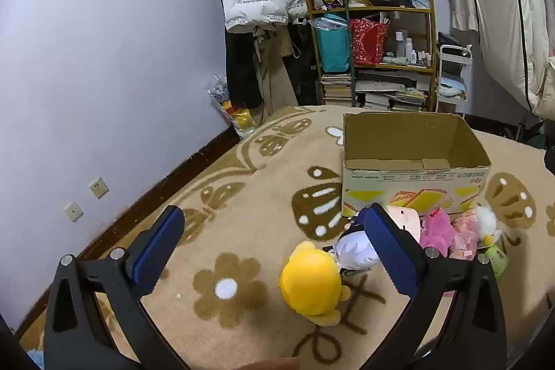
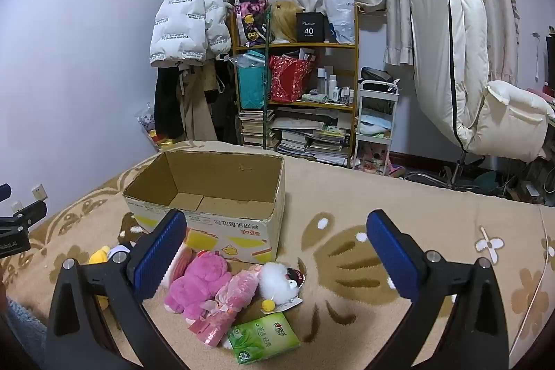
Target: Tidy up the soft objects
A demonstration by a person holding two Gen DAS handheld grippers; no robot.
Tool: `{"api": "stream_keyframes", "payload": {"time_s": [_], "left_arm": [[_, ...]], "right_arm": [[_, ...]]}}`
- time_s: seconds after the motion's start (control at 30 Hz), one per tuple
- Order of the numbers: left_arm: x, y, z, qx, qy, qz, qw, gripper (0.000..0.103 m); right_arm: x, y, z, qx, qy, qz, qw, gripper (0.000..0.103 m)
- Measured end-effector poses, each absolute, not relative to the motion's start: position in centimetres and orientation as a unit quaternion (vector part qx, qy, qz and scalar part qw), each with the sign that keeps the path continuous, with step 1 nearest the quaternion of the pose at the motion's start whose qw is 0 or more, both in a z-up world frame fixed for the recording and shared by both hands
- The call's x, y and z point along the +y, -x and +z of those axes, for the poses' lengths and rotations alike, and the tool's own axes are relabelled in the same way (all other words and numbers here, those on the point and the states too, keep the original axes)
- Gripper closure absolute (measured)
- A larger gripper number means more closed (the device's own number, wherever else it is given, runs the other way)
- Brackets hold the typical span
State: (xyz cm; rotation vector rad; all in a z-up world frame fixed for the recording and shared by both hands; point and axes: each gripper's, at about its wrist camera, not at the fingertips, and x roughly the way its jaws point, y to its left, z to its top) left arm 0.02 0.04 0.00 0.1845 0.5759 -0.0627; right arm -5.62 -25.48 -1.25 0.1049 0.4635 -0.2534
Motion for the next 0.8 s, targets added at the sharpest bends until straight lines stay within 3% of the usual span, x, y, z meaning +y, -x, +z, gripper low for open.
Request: {"api": "stream_keyframes", "payload": {"time_s": [0.8], "left_arm": [[-0.13,0.1,0.09,0.278,-0.106,-0.028,0.954,0.001]], "right_arm": [[-25.83,5.61,-1.41,0.226,-0.048,-0.124,0.965,0.0]]}}
